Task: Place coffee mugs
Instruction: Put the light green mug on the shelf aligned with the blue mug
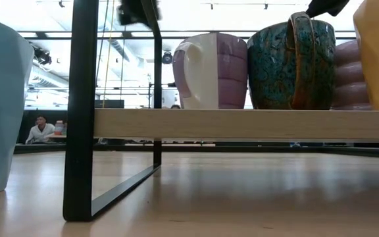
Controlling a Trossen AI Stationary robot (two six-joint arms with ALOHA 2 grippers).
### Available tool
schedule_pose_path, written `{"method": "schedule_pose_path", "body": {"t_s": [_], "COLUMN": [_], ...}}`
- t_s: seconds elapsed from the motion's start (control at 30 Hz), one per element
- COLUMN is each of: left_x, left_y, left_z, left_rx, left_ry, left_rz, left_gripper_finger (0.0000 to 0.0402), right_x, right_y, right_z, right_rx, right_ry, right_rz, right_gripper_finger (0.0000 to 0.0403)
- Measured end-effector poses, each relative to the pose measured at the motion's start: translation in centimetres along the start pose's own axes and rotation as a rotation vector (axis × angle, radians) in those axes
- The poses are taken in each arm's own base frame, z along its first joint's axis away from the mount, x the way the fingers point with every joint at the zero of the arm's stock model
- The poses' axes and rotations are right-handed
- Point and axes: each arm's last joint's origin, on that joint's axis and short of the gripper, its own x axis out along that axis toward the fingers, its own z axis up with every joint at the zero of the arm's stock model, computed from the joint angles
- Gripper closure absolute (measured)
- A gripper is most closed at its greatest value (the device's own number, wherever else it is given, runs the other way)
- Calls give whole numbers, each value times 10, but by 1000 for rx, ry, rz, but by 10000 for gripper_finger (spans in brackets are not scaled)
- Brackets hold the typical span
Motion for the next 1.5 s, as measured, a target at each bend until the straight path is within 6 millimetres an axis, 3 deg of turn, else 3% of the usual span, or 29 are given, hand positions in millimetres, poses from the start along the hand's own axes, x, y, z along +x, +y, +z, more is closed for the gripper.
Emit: {"method": "schedule_pose_path", "body": {"t_s": [0.3, 0.5, 0.7, 1.0, 1.5], "left_x": [-59, -78, -64, -38, -11], "left_y": [24, 32, 41, 58, 71], "left_z": [-39, -59, -103, -165, -198], "left_rx": [-11, -20, -59, -132, -251], "left_ry": [174, 221, 330, 467, 369], "left_rz": [99, 121, 136, -24, -279], "left_gripper_finger": [289, 290, 290, 290, 290], "right_x": [0, 0, 0, 0, 0], "right_y": [0, 0, 0, 1, 1], "right_z": [0, 0, 0, 1, 1], "right_rx": [0, 1, 3, 9, 10], "right_ry": [4, 3, 1, -9, -7], "right_rz": [8, 9, 11, 17, 23], "right_gripper_finger": [281, 281, 281, 281, 281]}}
